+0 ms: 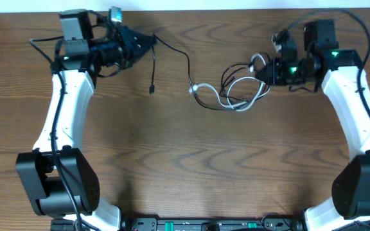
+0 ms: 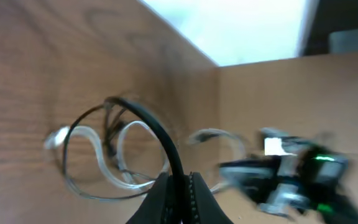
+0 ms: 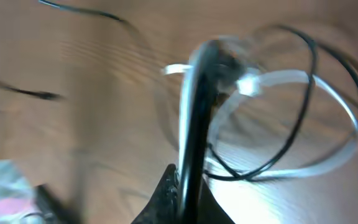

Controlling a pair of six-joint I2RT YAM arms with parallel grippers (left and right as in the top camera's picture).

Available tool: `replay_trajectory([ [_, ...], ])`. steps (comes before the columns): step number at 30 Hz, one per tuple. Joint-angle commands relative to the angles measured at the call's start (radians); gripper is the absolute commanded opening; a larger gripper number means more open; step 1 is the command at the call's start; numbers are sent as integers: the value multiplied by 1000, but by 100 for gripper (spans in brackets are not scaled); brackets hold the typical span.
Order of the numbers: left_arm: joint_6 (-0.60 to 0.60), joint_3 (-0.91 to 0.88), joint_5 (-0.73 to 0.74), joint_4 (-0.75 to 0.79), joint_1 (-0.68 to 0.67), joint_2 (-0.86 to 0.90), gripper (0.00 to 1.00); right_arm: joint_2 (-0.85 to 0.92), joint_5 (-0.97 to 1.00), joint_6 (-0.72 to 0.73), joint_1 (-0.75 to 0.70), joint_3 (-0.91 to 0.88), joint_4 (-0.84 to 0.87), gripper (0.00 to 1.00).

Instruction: Untangle cables

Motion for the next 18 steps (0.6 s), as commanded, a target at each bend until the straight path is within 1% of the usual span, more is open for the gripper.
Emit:
replay_trajectory([
  [1, 110, 7, -167, -83, -27, -8, 9, -87, -236, -14, -4, 136, 8, 1],
  [2, 110, 5, -206, -106, -37, -8, 10, -95, -242, -10, -4, 159, 8, 1],
  [3, 114, 3, -235, -121, -45, -8, 14, -106, -242, 2, -4, 185, 8, 1],
  [5, 151, -3, -284, -145, -65, -8, 31, -130, -239, 29, -4, 238, 32, 1],
  [7, 163, -4, -296, -147, -78, -8, 54, -155, -225, 86, -2, 279, 82, 1],
  [10, 167, -4, -295, -138, -93, -8, 71, -187, -183, 167, 5, 298, 149, 1],
  [12, 208, -4, -291, -143, -106, -8, 79, -207, -114, 241, 6, 298, 177, 1],
  [14, 246, -4, -290, -144, -138, -8, 82, -212, -61, 275, 19, 298, 179, 1],
  [16, 274, -4, -288, -143, -170, -8, 86, -211, -36, 275, 32, 297, 164, 1],
  [18, 316, -4, -288, -140, -212, -8, 86, -211, 19, 274, 55, 297, 126, 1],
])
